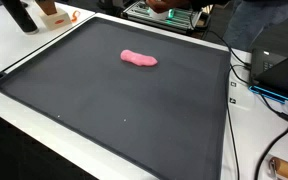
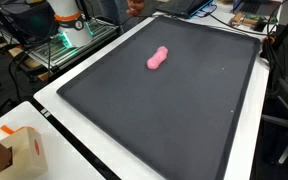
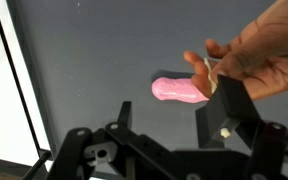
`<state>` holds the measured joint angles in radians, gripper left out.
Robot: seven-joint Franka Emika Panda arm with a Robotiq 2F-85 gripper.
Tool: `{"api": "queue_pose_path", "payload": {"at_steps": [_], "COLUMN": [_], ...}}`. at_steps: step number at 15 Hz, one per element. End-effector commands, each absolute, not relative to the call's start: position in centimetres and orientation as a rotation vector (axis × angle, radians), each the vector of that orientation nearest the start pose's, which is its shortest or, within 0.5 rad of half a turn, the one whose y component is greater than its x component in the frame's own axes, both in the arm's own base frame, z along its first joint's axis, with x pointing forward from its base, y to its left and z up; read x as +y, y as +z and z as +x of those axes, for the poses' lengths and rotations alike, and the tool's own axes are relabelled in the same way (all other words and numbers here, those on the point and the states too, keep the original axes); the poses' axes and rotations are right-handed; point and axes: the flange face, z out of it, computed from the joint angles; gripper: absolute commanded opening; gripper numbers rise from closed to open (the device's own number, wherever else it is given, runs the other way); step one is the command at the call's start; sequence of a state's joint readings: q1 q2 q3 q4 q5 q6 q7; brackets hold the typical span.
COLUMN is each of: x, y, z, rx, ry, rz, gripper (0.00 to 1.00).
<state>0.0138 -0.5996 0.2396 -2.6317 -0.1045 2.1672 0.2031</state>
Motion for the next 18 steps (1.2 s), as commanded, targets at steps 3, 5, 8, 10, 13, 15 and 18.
{"api": "queue_pose_path", "payload": {"at_steps": [3, 5, 8, 10, 13, 15, 18], "x": [8.9, 8.8, 8.8, 8.8, 8.7, 8.7, 8.6], "y": [44.8, 45.1, 45.6, 45.7, 45.8, 45.8, 45.7], "z": [36.9, 37.2, 37.5, 37.8, 38.4, 38.6, 39.0], "rx": [-0.137, -0.143, -0.151, -0.164, -0.183, -0.186, -0.196], "ry": [-0.278, -0.293, -0.308, -0.315, -0.323, -0.329, -0.337], "rz": [-3.325, -3.325, -3.333, -3.335, -3.333, -3.330, -3.330], "gripper": [1.00, 0.74, 0.50, 0.35, 0.13, 0.03, 0.06]}}
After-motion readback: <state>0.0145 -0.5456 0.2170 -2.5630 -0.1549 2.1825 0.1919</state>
